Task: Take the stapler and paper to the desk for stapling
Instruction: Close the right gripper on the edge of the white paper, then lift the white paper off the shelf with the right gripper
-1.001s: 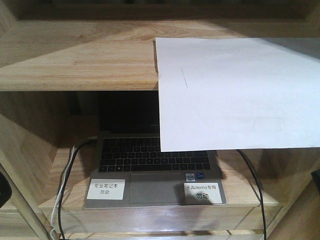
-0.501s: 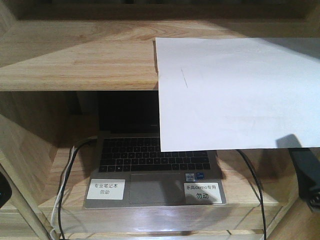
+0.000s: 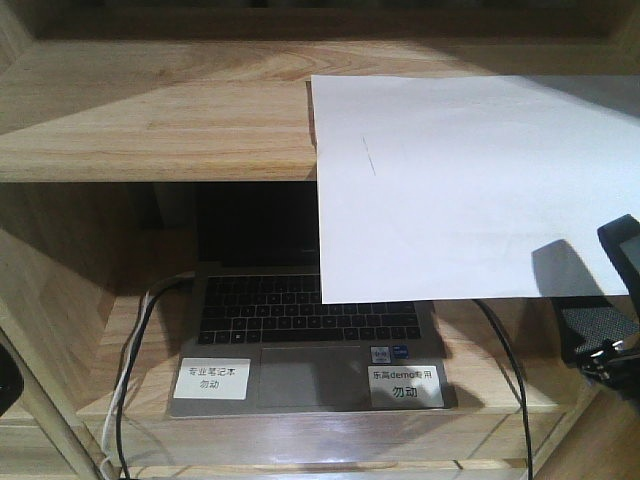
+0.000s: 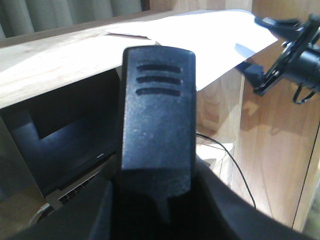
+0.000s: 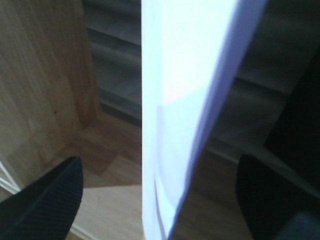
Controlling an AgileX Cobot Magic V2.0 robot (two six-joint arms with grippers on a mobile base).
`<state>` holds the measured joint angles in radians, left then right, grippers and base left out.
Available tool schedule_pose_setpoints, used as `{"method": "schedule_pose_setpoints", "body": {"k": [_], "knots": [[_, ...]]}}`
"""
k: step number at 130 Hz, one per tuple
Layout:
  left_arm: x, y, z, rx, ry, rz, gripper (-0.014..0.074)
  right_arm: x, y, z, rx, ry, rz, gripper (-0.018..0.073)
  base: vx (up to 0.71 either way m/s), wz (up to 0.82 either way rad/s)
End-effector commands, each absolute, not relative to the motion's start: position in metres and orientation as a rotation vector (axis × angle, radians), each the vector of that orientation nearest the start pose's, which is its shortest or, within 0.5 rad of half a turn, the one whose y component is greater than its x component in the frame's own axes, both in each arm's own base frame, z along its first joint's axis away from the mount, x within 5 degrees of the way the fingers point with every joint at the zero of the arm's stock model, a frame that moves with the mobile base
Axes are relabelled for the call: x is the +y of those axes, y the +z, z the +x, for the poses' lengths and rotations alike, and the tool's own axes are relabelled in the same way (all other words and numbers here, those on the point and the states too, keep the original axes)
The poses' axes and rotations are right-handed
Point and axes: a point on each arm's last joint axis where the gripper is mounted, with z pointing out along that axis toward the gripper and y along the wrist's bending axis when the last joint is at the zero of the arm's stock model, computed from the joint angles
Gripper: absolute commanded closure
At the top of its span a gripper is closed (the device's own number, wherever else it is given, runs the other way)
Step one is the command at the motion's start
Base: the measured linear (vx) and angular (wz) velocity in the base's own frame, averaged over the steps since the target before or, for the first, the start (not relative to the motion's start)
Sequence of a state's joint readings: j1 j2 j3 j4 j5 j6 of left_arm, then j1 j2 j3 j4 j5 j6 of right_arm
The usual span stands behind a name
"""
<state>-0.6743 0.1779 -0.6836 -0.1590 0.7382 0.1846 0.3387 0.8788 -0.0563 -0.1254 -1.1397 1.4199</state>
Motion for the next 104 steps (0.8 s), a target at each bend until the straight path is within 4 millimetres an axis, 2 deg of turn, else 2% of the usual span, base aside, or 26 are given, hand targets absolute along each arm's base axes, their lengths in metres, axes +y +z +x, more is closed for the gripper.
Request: {"method": "schedule_pose_setpoints", "body": {"k": [1, 31, 53, 81, 104], "knots": [[-0.016, 0.374, 0.005, 1.477, -0.576, 0.643, 0.0603, 0.050, 0.272, 0.119, 0.978, 1.584, 0.434, -0.0028, 0.00, 0.00], [-0.016, 0.374, 0.005, 1.477, -0.576, 0.643, 0.0603, 0.047, 0.277, 0.122, 0.941, 1.513, 0.434, -0.0028, 0.00, 0.00], [-0.016, 0.374, 0.005, 1.477, -0.576, 0.643, 0.0603, 0.051, 0.289, 0.134, 0.914, 1.518, 0.417, -0.0028, 0.00, 0.00], [-0.016, 0.374, 0.005, 1.477, -0.576, 0.643, 0.0603, 0.051, 0.292, 0.143, 0.903, 1.508, 0.454, -0.0025, 0.00, 0.00], [-0.016, 0.374, 0.005, 1.477, -0.576, 0.643, 0.0603, 0.051, 0.292, 0.143, 0.903, 1.523, 0.459, 0.0052, 0.00, 0.00]]}}
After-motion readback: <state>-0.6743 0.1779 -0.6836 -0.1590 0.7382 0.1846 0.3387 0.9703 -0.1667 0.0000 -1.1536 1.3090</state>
